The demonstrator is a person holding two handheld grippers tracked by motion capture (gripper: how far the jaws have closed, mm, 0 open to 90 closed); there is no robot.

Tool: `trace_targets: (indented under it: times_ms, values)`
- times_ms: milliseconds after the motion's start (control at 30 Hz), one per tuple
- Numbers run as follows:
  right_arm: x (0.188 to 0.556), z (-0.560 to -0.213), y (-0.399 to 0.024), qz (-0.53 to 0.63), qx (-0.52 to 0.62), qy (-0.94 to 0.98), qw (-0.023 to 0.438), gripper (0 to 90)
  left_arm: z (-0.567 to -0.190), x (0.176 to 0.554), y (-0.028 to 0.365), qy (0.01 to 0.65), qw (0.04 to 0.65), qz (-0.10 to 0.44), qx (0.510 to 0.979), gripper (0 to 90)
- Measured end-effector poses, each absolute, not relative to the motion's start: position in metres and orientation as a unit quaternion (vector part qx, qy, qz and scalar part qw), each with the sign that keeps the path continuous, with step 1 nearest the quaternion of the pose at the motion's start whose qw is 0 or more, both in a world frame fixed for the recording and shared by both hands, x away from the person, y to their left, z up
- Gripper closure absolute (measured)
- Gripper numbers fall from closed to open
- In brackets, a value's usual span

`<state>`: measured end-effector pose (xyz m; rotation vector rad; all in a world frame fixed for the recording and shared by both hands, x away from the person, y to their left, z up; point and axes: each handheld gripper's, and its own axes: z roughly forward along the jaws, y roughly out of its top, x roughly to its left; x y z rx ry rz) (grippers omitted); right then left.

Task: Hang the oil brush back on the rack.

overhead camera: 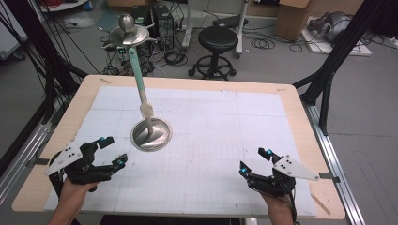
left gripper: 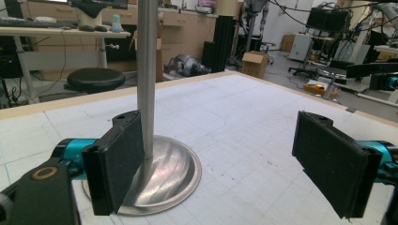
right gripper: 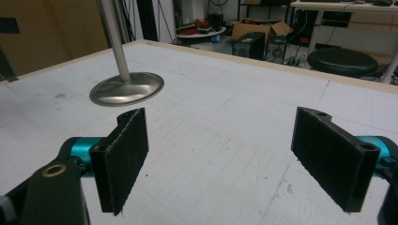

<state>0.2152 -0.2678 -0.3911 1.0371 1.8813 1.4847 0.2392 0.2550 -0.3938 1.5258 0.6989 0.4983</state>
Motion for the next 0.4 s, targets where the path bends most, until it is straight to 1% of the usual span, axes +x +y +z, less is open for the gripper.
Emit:
trace_targets:
  times_ms: [400]
  values:
    - [0.2155, -0.3913, -0.2681, 0.551, 0.386, 0.693, 0.259, 18.4, -0.3946, 0.2397, 0.2562, 0.308, 0.641, 0.215, 0.67, 18.3]
